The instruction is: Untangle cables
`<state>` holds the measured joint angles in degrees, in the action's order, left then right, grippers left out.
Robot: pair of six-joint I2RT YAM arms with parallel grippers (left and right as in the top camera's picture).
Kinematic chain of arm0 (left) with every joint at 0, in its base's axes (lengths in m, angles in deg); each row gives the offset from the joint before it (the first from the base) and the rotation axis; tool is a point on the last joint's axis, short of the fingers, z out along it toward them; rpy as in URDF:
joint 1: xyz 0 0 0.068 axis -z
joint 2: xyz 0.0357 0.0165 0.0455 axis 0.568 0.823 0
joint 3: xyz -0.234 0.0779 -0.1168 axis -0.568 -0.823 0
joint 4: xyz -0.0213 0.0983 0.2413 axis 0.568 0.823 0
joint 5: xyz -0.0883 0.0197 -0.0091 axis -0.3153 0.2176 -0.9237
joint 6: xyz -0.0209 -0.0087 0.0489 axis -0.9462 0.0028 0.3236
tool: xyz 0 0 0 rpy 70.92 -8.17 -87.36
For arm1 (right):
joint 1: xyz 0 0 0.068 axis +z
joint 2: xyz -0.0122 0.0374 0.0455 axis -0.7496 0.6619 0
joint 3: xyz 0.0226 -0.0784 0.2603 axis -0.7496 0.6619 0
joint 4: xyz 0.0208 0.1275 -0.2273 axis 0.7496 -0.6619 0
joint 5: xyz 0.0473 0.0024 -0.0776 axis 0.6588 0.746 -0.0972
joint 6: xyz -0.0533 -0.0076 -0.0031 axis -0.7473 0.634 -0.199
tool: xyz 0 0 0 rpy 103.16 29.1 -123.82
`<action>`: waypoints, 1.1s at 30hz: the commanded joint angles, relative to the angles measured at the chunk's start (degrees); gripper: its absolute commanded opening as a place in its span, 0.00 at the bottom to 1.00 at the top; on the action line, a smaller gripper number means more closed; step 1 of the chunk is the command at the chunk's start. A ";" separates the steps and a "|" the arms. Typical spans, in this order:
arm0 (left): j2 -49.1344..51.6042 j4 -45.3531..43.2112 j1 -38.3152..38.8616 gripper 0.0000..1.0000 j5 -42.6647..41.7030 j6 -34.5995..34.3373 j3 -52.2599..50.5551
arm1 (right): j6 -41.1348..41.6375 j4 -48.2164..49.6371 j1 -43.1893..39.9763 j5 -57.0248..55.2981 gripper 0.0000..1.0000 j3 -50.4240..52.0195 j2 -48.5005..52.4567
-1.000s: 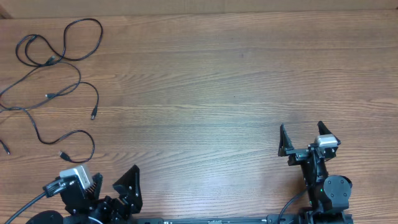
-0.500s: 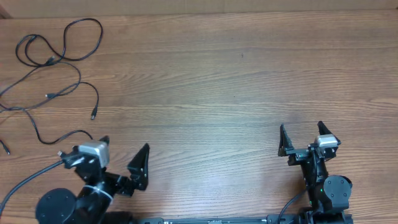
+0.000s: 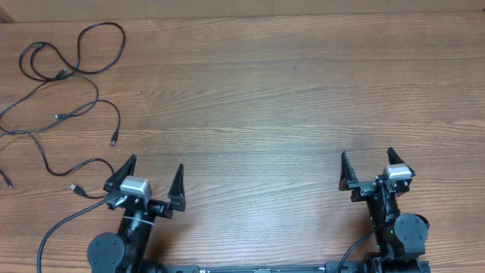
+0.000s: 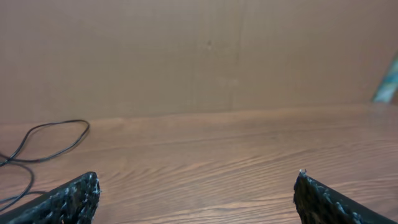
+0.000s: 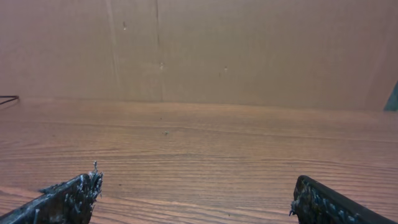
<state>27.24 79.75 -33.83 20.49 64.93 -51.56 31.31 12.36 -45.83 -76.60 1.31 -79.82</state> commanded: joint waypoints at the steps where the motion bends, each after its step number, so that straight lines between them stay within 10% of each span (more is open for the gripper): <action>1: -0.81 -1.51 0.33 0.99 4.61 1.16 -2.29 | -0.24 0.31 0.20 -0.70 1.00 0.57 -0.46; 11: -0.81 -15.58 0.31 0.99 9.03 0.68 -11.50 | -0.24 0.31 0.20 -0.70 1.00 0.57 -0.46; 33: -0.81 -10.93 -1.57 0.99 13.57 3.63 -15.08 | -0.24 0.31 0.20 -0.70 1.00 0.57 -0.46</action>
<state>27.09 68.89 -35.10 33.08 67.46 -66.27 31.33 12.36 -45.83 -76.60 1.31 -79.82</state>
